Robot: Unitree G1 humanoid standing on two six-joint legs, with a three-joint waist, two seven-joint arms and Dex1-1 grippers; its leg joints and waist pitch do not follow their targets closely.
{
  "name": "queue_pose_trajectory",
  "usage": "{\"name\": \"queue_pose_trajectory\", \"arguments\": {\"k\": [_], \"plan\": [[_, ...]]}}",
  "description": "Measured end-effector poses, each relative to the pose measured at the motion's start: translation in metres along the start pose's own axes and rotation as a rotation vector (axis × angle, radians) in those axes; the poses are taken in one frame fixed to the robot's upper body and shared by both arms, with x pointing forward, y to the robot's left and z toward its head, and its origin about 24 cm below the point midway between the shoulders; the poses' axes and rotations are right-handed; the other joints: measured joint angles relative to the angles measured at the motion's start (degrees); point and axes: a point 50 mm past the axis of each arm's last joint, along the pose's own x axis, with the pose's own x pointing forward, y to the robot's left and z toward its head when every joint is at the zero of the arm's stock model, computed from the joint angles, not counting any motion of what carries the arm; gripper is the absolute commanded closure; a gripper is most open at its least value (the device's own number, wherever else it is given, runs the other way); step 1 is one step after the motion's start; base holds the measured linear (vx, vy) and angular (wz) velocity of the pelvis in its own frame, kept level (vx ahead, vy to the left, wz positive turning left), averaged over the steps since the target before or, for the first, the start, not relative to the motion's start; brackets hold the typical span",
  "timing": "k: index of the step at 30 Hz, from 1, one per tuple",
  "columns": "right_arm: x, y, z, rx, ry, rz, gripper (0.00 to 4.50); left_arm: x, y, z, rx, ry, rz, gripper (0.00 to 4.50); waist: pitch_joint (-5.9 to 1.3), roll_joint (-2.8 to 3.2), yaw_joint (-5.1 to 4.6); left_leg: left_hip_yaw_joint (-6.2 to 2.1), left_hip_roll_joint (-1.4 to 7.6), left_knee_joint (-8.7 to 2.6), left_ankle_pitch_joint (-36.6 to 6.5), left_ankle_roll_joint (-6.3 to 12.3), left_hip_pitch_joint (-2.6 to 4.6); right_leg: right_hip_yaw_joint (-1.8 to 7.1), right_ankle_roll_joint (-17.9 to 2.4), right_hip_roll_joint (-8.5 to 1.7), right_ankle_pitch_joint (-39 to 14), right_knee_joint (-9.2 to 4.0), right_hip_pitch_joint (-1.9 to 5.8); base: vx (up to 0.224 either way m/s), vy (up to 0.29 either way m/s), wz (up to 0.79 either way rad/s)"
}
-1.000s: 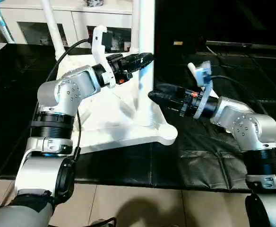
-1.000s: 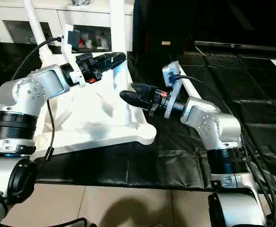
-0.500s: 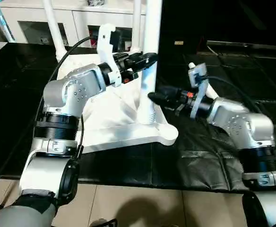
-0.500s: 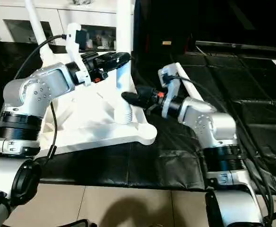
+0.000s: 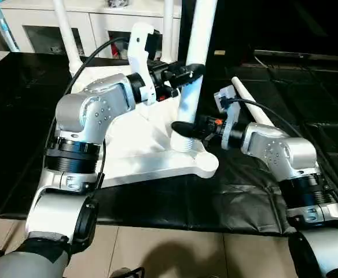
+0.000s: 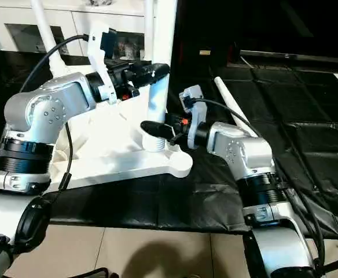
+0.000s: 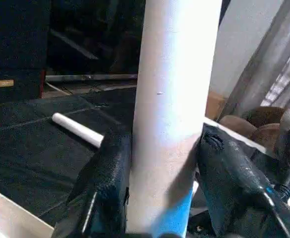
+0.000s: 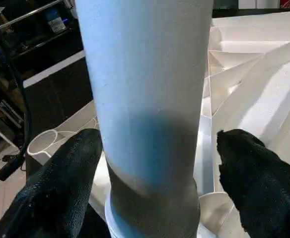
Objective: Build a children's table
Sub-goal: Pick table leg
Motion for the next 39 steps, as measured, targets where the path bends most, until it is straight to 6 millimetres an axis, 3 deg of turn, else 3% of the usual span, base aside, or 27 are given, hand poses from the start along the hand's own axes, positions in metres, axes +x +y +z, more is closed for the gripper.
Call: {"name": "queue_pose_trajectory", "arguments": {"k": [24,36,37,39], "plan": [[0.007,0.005,0.004,-0.003,-0.003,0.053,2.50,0.003,-0.007,-0.002,0.029,0.036,-0.051,2.70,0.00,0.00,-0.03,0.00,0.00,0.00,0.00,0.00,0.00,0.00,0.00,0.00,0.00,0.01,0.00,0.000,0.000,0.00],[0.007,0.006,0.003,0.007,0.001,0.069,2.56,0.003,-0.010,-0.002,0.017,0.044,-0.063,2.70,0.00,0.01,-0.04,0.00,0.00,0.00,0.00,0.00,0.01,0.00,0.00,0.00,0.00,0.01,0.00,0.000,0.000,0.00],[0.008,0.007,0.003,0.007,0.001,0.069,2.56,0.003,-0.011,-0.002,0.010,0.041,-0.067,2.14,0.00,0.01,-0.04,0.00,0.00,0.00,0.00,0.00,0.01,0.00,0.00,0.00,0.00,0.01,0.00,0.000,0.000,0.00],[0.008,0.008,0.004,0.006,-0.006,0.076,2.56,0.002,-0.012,-0.001,-0.033,0.025,-0.090,2.00,0.00,0.01,-0.03,0.00,0.00,0.00,0.00,0.00,0.01,0.00,0.00,0.00,0.00,0.02,-0.01,0.000,0.000,0.00]]}}
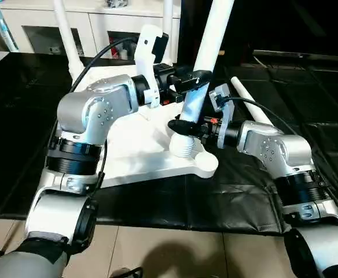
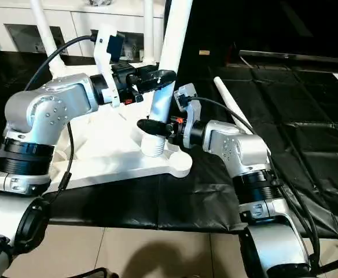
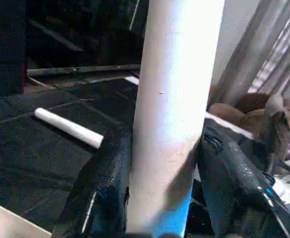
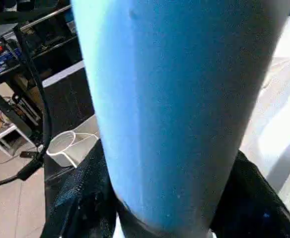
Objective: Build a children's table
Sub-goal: Pick table leg, then insert table leg to table base
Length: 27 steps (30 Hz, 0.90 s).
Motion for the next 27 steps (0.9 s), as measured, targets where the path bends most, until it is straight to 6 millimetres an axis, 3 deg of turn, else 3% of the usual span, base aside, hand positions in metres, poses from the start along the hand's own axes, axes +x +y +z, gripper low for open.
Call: {"name": "queue_pose_trajectory", "arguments": {"k": [2,4,10,15,20,27], "plan": [[-0.001,0.000,0.002,-0.001,-0.015,0.003,2.56,-0.001,-0.006,0.005,-0.032,-0.045,-0.043,1.93,0.00,0.00,0.09,0.00,0.00,0.01,0.00,0.00,-0.01,0.00,0.00,0.00,0.00,0.00,0.01,0.000,0.000,0.00],[-0.003,-0.003,0.001,0.008,-0.016,-0.020,2.57,-0.005,-0.011,0.013,-0.040,-0.096,-0.091,1.55,-0.01,-0.01,0.08,-0.01,0.00,0.02,0.00,0.00,0.00,-0.01,0.00,0.00,0.00,-0.01,0.03,0.000,0.000,0.00],[-0.007,-0.013,-0.005,0.033,-0.003,-0.100,2.60,-0.008,-0.014,0.021,-0.050,-0.153,-0.146,1.52,-0.03,0.06,0.02,-0.01,-0.01,0.04,0.00,-0.01,0.02,-0.01,0.00,-0.01,0.03,0.04,0.01,0.000,0.000,0.00],[-0.016,-0.020,-0.005,0.031,-0.057,-0.170,2.60,-0.024,-0.010,0.018,0.035,-0.106,-0.133,1.52,-0.05,0.09,-0.36,-0.03,0.00,0.02,0.00,-0.02,0.05,0.00,0.00,0.00,0.03,0.02,0.03,0.000,0.000,0.00],[-0.031,-0.030,-0.008,-0.031,-0.063,-0.294,2.60,-0.042,0.008,-0.034,0.204,0.201,-0.034,1.52,-0.06,0.20,-0.68,-0.04,0.00,0.00,0.01,-0.04,0.05,0.01,0.03,0.00,0.02,0.01,0.01,0.000,0.000,0.00],[-0.043,-0.024,-0.008,-0.071,-0.107,-0.326,2.60,-0.050,0.014,-0.092,0.323,0.543,-0.077,1.52,-0.06,0.22,-0.72,-0.02,-0.01,-0.01,0.02,-0.05,0.08,0.05,0.06,0.00,0.01,0.02,0.01,0.000,0.000,0.00]]}}
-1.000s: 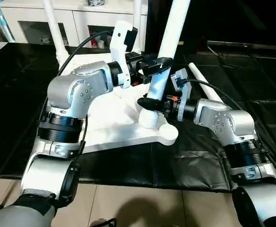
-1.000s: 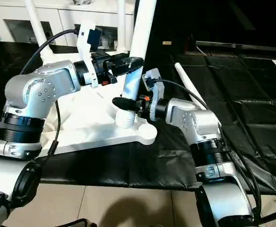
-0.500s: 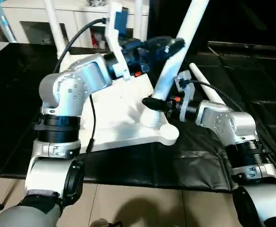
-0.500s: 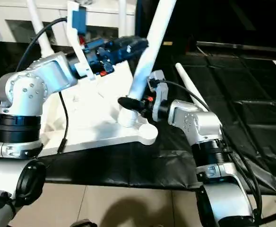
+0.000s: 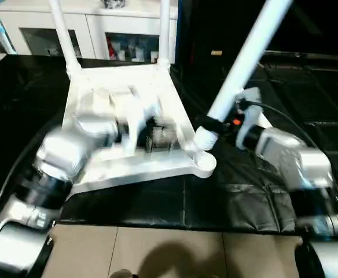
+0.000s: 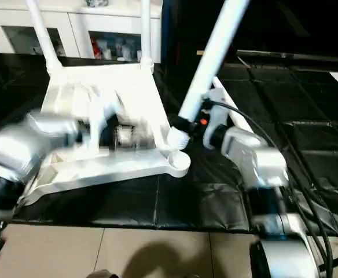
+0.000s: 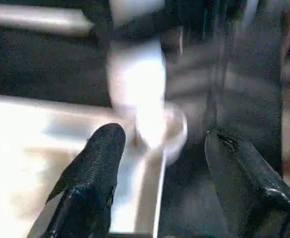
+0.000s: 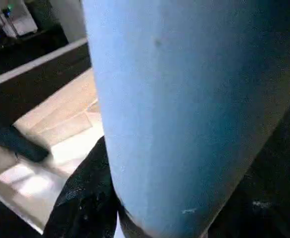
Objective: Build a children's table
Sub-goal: Insert table leg to table base
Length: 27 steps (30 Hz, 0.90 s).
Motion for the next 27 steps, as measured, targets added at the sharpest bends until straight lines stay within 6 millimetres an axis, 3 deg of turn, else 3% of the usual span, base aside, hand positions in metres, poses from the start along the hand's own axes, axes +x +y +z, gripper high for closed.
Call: {"name": "queue_pose_trajectory", "arguments": {"k": [7,14,27], "plan": [[-0.006,0.002,-0.006,-0.033,-0.013,-0.023,2.60,0.017,0.003,-0.027,0.025,0.105,0.017,1.92,-0.05,0.09,-0.02,-0.01,0.00,-0.03,0.03,-0.06,0.06,-0.01,0.01,0.00,0.09,0.01,0.03,0.000,0.000,0.00],[-0.008,0.007,-0.018,-0.067,0.031,-0.029,2.60,0.025,0.009,-0.045,0.044,0.162,0.049,2.69,-0.06,0.15,-0.04,-0.04,0.00,-0.04,0.04,-0.07,0.05,0.00,0.01,0.00,0.11,0.00,0.02,0.000,0.000,0.00],[-0.007,0.007,-0.017,-0.089,0.028,-0.040,2.60,0.035,0.010,-0.052,0.083,0.156,0.025,3.67,-0.06,0.15,-0.02,-0.05,0.00,-0.04,0.05,-0.09,0.07,0.00,0.14,0.00,0.24,-0.03,0.01,0.000,0.000,0.00]]}}
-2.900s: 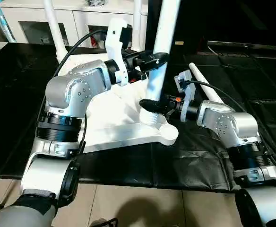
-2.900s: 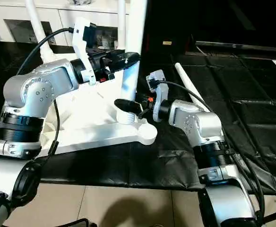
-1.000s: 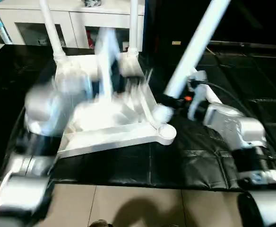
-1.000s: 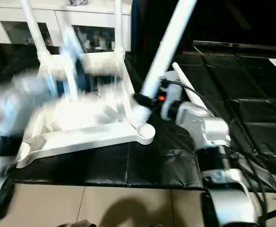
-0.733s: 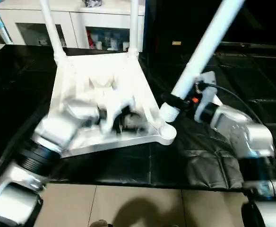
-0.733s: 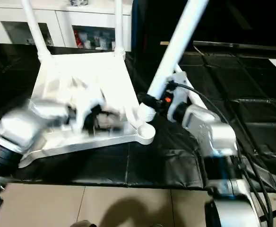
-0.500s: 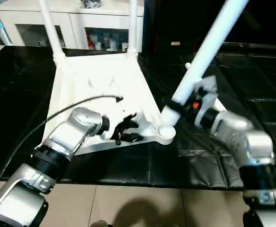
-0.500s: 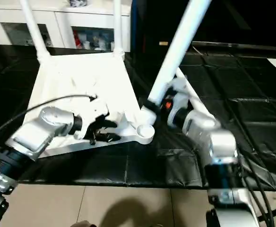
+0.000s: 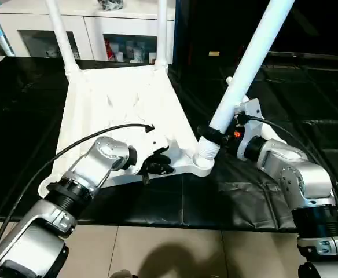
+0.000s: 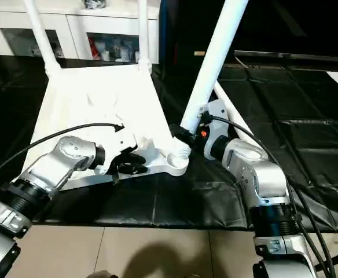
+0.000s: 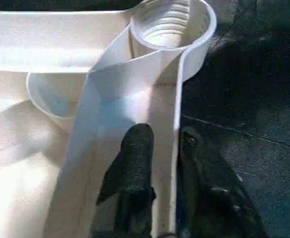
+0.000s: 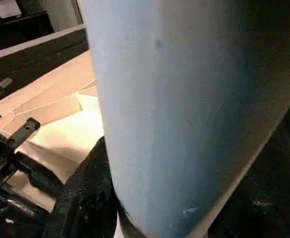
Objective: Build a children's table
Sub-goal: Insert table leg to table base
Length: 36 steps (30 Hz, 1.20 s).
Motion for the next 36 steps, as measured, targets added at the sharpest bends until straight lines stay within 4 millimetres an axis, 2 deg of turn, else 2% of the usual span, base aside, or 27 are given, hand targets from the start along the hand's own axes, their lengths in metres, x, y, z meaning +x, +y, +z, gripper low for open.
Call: {"name": "queue_pose_trajectory", "arguments": {"k": [2,6,8,12,23,36], "plan": [[0.001,0.000,-0.001,-0.007,0.007,0.000,2.60,0.001,0.001,-0.001,0.013,-0.004,0.001,3.88,0.00,0.00,-0.01,-0.02,0.00,0.00,0.00,0.00,0.01,0.00,0.10,0.00,0.02,-0.02,0.00,0.000,0.000,0.00],[0.001,0.001,-0.002,-0.014,0.015,0.002,2.60,0.003,0.000,-0.003,0.026,-0.001,-0.013,4.00,0.00,0.00,-0.01,-0.03,0.00,0.00,0.01,-0.01,0.01,0.00,0.13,0.00,0.06,-0.01,0.00,0.000,0.000,0.00],[0.001,0.001,-0.002,-0.017,0.018,0.004,2.60,0.003,0.001,-0.004,0.029,0.005,-0.015,4.34,0.00,0.00,-0.03,-0.05,0.00,0.00,0.01,-0.02,0.03,0.00,0.13,0.00,0.06,-0.01,0.00,0.000,0.000,0.00],[0.001,0.002,-0.002,-0.018,0.019,0.012,2.60,0.004,0.001,-0.004,0.030,0.003,-0.031,4.44,0.00,0.00,-0.04,-0.06,0.00,0.00,0.01,-0.02,0.04,0.01,0.13,0.00,0.06,-0.03,0.00,0.000,0.000,0.00],[0.004,0.005,-0.015,-0.070,0.111,0.111,2.60,-0.001,0.002,-0.005,-0.003,-0.016,-0.121,4.50,0.00,0.00,0.00,-0.01,0.00,-0.05,0.01,0.00,-0.08,0.03,-0.10,0.00,0.04,-0.19,-0.06,0.000,0.000,0.00],[0.012,0.004,-0.021,-0.097,0.120,0.120,2.60,0.000,0.005,-0.008,-0.030,-0.017,-0.116,4.50,-0.01,-0.01,-0.07,-0.01,0.01,-0.06,0.01,0.00,0.14,0.04,-0.13,0.00,0.08,-0.14,0.10,0.000,0.000,0.00]]}}
